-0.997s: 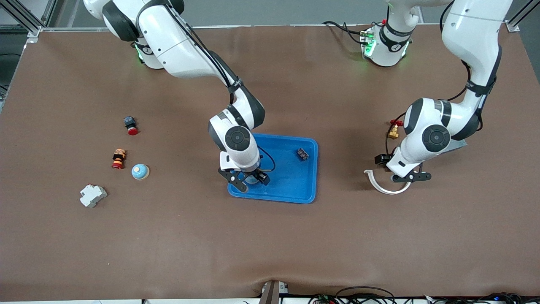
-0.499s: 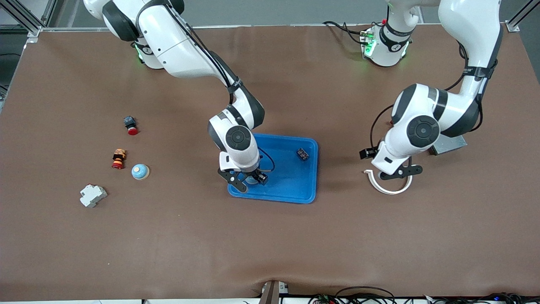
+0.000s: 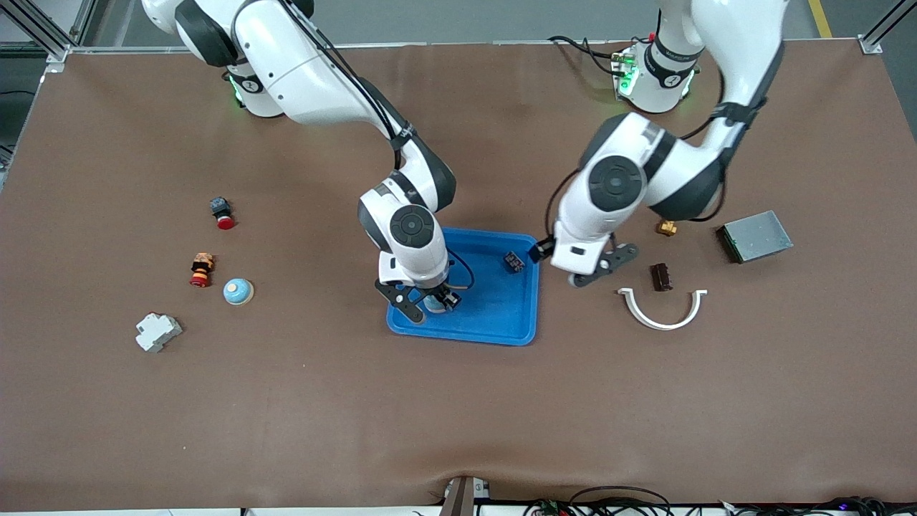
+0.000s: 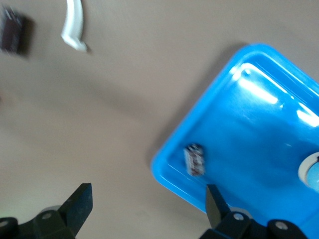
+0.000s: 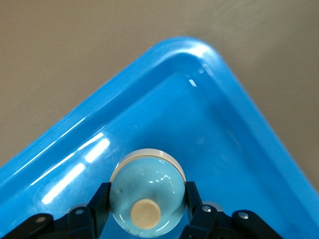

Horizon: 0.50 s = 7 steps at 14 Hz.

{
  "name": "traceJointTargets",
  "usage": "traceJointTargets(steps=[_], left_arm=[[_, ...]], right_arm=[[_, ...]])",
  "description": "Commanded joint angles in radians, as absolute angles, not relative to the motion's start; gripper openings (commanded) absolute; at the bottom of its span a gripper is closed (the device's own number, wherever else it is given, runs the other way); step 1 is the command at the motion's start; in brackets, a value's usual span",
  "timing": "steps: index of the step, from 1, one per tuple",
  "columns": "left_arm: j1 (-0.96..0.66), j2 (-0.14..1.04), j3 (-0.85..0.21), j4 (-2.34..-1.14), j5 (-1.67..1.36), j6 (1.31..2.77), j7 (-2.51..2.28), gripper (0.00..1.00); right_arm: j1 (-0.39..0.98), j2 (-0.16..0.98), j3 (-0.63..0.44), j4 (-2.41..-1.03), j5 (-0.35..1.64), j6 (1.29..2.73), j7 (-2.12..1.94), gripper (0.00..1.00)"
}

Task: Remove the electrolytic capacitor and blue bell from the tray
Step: 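Grasp the second bell with the right gripper while the left gripper grasps a capacitor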

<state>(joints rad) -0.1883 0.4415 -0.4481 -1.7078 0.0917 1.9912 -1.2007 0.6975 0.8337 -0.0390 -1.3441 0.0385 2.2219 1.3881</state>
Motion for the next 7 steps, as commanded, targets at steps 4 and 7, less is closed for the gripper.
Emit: traceJointTargets(steps=[4, 7], left_arm=[[-0.277, 0.612, -0.439, -1.614, 0.11, 2.141, -1.523, 1.0], [-0.287, 0.666, -0.436, -1.614, 0.245, 2.18, -1.609, 1.0]], right_arm=[[0.543, 0.522, -0.032, -1.503, 0.158, 1.979, 1.027, 0.0], [0.427, 0.391, -0.037, -1.681, 0.155, 2.002, 0.757, 0.0]])
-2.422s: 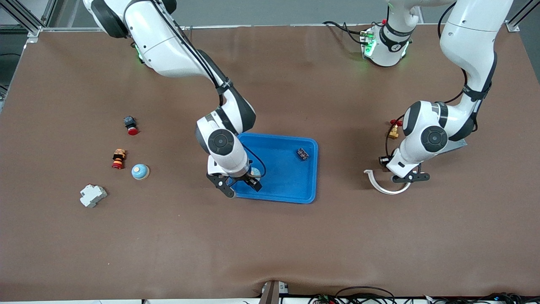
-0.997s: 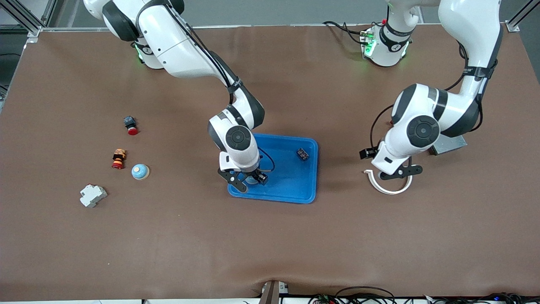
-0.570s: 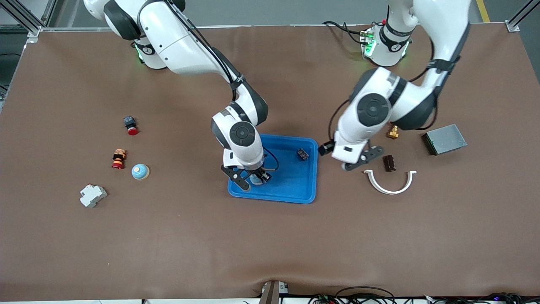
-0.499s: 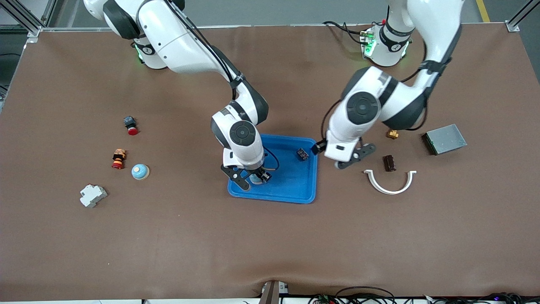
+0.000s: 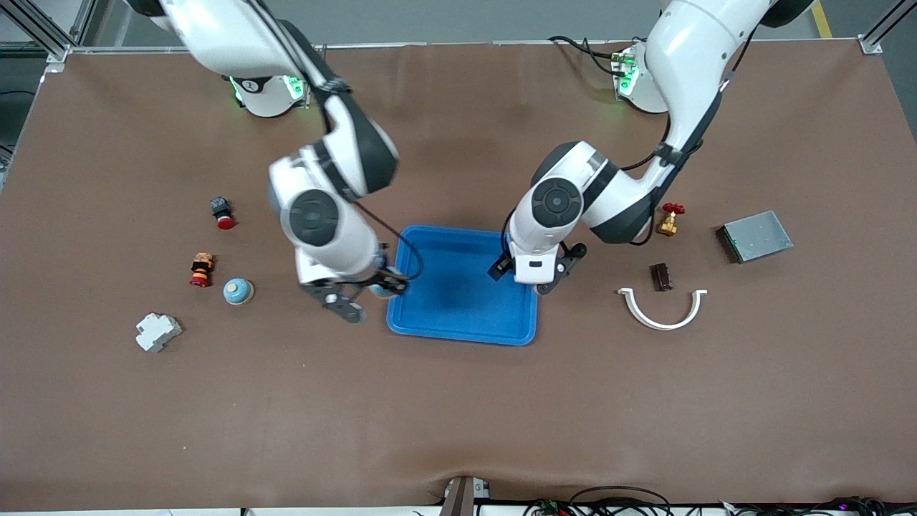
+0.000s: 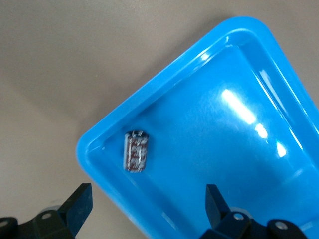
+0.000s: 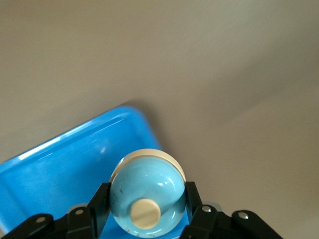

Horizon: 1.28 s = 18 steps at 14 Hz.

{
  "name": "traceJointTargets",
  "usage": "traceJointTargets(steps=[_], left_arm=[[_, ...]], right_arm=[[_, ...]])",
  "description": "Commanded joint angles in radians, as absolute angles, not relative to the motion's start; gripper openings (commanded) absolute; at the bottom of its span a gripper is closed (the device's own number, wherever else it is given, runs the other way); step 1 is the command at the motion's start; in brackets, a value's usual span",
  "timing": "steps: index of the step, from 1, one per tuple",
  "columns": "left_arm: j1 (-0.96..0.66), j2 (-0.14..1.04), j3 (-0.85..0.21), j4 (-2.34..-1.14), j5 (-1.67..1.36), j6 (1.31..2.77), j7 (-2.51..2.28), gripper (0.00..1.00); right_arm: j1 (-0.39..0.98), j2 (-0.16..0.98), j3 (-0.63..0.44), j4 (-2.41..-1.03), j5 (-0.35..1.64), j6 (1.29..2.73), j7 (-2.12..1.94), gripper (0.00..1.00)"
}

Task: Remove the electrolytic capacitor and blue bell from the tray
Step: 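Carry the bell toward the first bell while the left gripper carries the capacitor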

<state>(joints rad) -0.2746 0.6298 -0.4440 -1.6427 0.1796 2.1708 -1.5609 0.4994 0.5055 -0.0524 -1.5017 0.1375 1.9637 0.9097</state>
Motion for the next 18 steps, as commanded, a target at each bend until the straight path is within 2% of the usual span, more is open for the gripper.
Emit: traceJointTargets(steps=[1, 5, 10, 13, 18], left_arm=[[-0.287, 0.681, -0.436, -1.612, 0.264, 2.183, -1.608, 1.0], [-0.287, 0.712, -0.436, -1.609, 0.284, 2.214, -1.603, 1.0], [-0.287, 0.755, -0.434, -1.611, 0.273, 2.263, -1.612, 1.0], [-0.281, 0.759, -0.436, -1.611, 0.268, 2.264, -1.612, 1.0], [-0.287, 0.787, -0.434, -1.608, 0.275, 2.289, -1.614, 1.0]], right_arm=[[0.396, 0.362, -0.038, -1.725, 0.152, 2.016, 0.686, 0.0], [0.263, 0.319, -0.04, -1.856, 0.149, 2.113, 0.456, 0.0], [0.144, 0.328, -0.038, -2.009, 0.15, 2.362, 0.197, 0.0], [0.135, 0.35, -0.038, -2.08, 0.15, 2.488, 0.163, 0.0], [0.147, 0.414, -0.037, -2.111, 0.158, 2.598, 0.175, 0.0]])
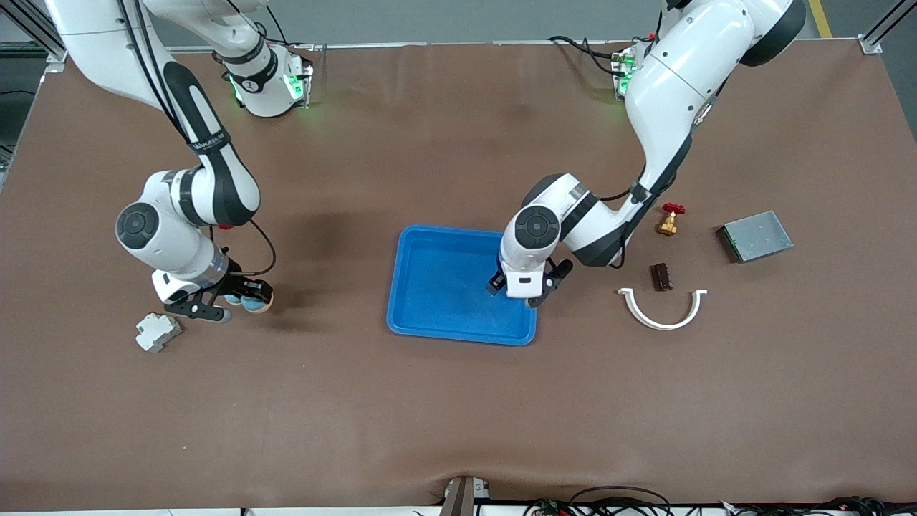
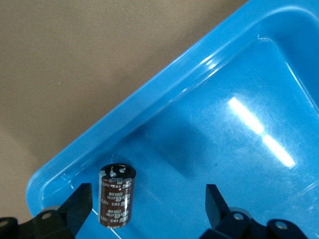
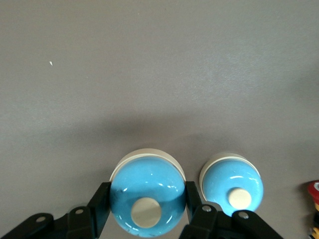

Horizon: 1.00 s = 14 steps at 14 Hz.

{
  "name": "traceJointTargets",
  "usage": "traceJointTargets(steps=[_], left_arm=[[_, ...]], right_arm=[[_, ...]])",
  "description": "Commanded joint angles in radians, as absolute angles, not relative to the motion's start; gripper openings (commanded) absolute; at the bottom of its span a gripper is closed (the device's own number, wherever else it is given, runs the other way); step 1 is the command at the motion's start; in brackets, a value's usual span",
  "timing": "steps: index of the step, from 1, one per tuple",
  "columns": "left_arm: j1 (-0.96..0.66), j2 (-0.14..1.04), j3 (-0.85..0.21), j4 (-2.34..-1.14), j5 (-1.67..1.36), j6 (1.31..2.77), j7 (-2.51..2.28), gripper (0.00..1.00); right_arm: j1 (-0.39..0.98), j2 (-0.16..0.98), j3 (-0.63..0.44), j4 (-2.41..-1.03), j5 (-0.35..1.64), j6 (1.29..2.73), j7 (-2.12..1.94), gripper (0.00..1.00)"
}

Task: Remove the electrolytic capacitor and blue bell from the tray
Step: 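Carry the bell toward the first bell while the left gripper carries the capacitor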

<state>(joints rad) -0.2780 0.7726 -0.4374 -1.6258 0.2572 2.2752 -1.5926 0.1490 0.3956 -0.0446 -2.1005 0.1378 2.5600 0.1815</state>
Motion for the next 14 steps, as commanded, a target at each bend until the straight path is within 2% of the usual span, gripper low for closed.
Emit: traceJointTargets(steps=[1, 3, 6, 7, 8, 9, 11, 14], left_arm=[[-0.287, 0.787, -0.434, -1.608, 0.276, 2.293, -1.614, 1.0], [-0.287, 0.793, -0.434, -1.609, 0.279, 2.295, -1.614, 1.0], [-0.288, 0.798, -0.434, -1.609, 0.279, 2.298, -1.614, 1.0], [-0.287, 0.802, -0.434, -1.608, 0.278, 2.299, -1.614, 0.87], [-0.287, 0.804, -0.434, -1.609, 0.279, 2.306, -1.614, 0.68], [-0.287, 0.804, -0.434, -1.609, 0.279, 2.307, -1.614, 0.53], [-0.287, 0.808, -0.434, -1.609, 0.281, 2.307, -1.612, 0.28], [-0.287, 0.807, -0.434, -1.608, 0.281, 2.307, -1.611, 0.04]], right_arm=[[0.149, 0.44, -0.034, -2.111, 0.161, 2.618, 0.179, 0.0], [0.155, 0.483, -0.032, -2.118, 0.173, 2.68, 0.192, 0.0], [0.189, 0.502, -0.032, -2.131, 0.186, 2.689, 0.237, 0.0], [0.208, 0.5, -0.032, -2.138, 0.186, 2.689, 0.268, 0.0], [0.227, 0.5, -0.032, -2.141, 0.186, 2.692, 0.297, 0.0], [0.244, 0.5, -0.032, -2.148, 0.186, 2.694, 0.322, 0.0], [0.268, 0.497, -0.032, -2.154, 0.186, 2.694, 0.371, 0.0], [0.296, 0.491, -0.034, -2.167, 0.186, 2.698, 0.408, 0.0]])
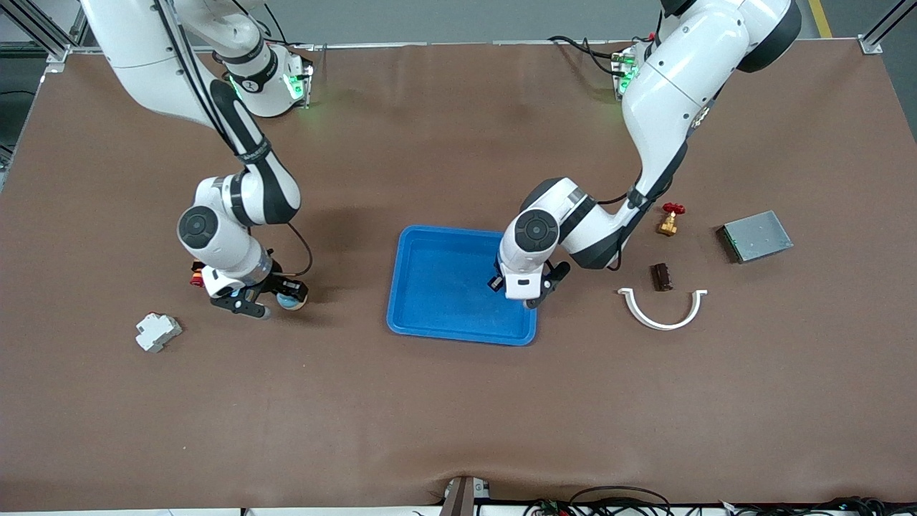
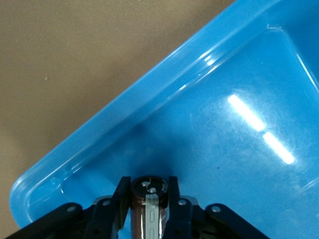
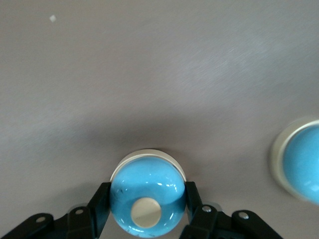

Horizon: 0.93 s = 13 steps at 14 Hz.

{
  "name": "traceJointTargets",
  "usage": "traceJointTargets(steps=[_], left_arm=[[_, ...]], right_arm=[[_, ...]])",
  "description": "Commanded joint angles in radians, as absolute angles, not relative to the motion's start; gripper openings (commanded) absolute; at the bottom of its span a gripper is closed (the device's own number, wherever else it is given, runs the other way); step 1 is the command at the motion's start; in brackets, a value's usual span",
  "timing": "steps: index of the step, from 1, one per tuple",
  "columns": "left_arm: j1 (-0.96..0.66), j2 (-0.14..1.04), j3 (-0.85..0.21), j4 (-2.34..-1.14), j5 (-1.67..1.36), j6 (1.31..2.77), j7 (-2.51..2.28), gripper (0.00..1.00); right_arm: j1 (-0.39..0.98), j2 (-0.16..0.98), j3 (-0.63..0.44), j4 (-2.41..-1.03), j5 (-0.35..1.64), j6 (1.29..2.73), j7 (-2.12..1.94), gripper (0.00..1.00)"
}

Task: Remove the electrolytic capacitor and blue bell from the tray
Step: 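Carry the bell toward the first bell while the left gripper carries the capacitor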

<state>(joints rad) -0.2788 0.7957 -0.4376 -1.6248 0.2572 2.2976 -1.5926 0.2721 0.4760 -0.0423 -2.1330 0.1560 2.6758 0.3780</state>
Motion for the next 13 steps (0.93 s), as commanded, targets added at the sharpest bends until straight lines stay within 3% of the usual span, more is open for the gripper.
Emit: traceJointTargets(steps=[1, 8, 13], left_arm=[[-0.287, 0.807, -0.434, -1.608, 0.281, 2.307, -1.608, 0.0], [-0.267, 0.778, -0.436, -1.609, 0.284, 2.292, -1.579, 0.0], [-0.195, 0.704, -0.446, -1.609, 0.268, 2.165, -1.405, 0.0]], right_arm=[[0.296, 0.491, -0.034, -2.175, 0.186, 2.701, 0.408, 0.0], [0.295, 0.483, -0.035, -2.203, 0.183, 2.704, 0.394, 0.0], [0.296, 0.474, -0.035, -2.203, 0.183, 2.688, 0.396, 0.0]])
